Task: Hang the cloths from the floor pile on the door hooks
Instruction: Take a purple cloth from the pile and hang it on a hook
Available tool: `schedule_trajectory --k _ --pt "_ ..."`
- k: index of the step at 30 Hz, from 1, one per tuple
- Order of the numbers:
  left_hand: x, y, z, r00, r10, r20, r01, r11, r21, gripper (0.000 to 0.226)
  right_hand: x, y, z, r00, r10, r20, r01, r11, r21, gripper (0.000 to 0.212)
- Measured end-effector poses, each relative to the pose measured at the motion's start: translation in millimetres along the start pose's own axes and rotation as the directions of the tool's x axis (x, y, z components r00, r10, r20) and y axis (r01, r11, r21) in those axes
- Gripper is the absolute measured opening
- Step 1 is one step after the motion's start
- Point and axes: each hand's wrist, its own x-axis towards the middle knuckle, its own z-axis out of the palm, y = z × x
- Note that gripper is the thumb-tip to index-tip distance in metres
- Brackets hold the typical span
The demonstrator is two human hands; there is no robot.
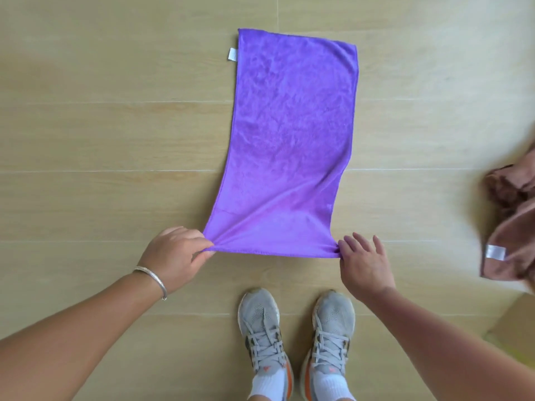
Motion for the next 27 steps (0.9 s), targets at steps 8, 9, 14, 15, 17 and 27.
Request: schedule_trajectory --k 8,9,14,15,17,27 --pt "-47 62 -41 0.949 -0.108 0.297 0.098 0.994 0.047 0.026 -112 51 -128 0.964 -0.2 -0.174 0.191 0.979 -0.068 0.033" --pt "-50 68 -49 0.948 -0.103 0.303 0.09 0.994 0.057 0.027 -122 52 -139 0.974 -0.174 -0.147 0.167 0.984 -0.056 0.034" --pt "-41 72 -86 0.946 -0.1 0.308 0.09 0.995 0.044 0.024 -134 52 -165 0.998 -0.024 -0.058 0.026 0.999 0.04 0.028" --pt "-33 70 -94 0.951 -0.117 0.287 0.119 0.993 0.01 0.022 -128 52 -168 0.998 0.012 -0.054 -0.008 0.997 0.079 0.023" --pt "-13 65 -109 0.951 -0.2 0.234 0.227 0.969 -0.095 0.015 -109 53 -174 0.994 0.085 -0.071 -0.073 0.984 0.162 0.01" --pt "164 -3 -127 0.887 -0.453 0.092 0.46 0.845 -0.275 0.01 106 81 -229 0.941 0.263 -0.213 -0.191 0.931 0.31 0.023"
